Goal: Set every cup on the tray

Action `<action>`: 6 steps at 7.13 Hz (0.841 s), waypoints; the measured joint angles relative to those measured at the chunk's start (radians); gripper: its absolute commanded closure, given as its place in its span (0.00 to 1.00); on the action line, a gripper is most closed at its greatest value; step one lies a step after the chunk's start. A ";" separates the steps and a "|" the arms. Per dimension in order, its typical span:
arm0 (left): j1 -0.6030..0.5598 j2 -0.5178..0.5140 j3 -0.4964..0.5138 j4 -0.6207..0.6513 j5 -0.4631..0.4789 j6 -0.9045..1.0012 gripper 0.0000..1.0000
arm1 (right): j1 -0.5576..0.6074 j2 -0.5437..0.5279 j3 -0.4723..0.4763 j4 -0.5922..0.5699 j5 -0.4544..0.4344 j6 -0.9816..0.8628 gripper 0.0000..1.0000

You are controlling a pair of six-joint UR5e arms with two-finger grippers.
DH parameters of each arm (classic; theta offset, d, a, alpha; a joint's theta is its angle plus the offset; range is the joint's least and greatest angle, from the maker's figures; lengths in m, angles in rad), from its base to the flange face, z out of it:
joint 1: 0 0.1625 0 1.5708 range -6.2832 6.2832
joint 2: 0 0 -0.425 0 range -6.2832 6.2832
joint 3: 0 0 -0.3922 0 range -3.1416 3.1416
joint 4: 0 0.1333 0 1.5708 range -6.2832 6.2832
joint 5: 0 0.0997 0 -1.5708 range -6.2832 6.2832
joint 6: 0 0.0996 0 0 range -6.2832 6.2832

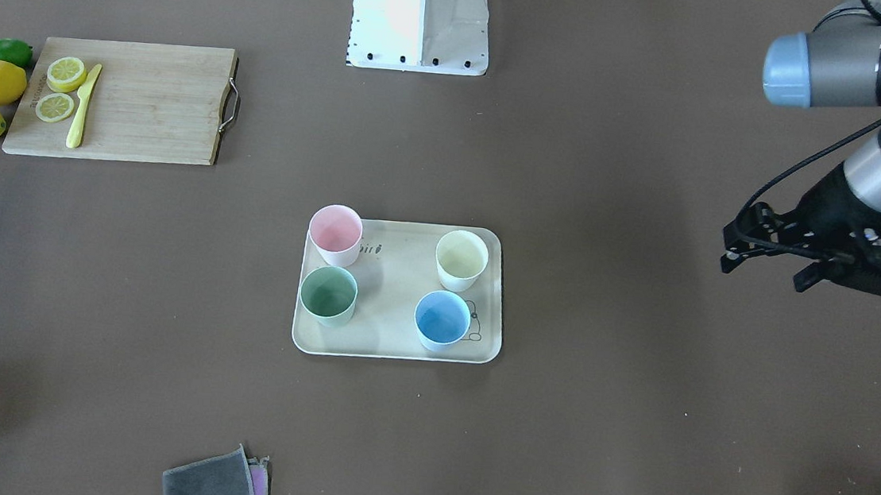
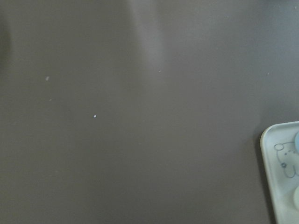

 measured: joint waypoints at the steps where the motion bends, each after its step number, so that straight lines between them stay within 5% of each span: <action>1: -0.078 0.076 -0.029 0.033 -0.003 0.150 0.02 | 0.036 -0.039 0.000 0.000 0.000 -0.067 0.00; 6: -0.259 0.278 -0.049 0.100 -0.014 0.550 0.02 | 0.187 -0.168 -0.006 -0.051 -0.012 -0.330 0.00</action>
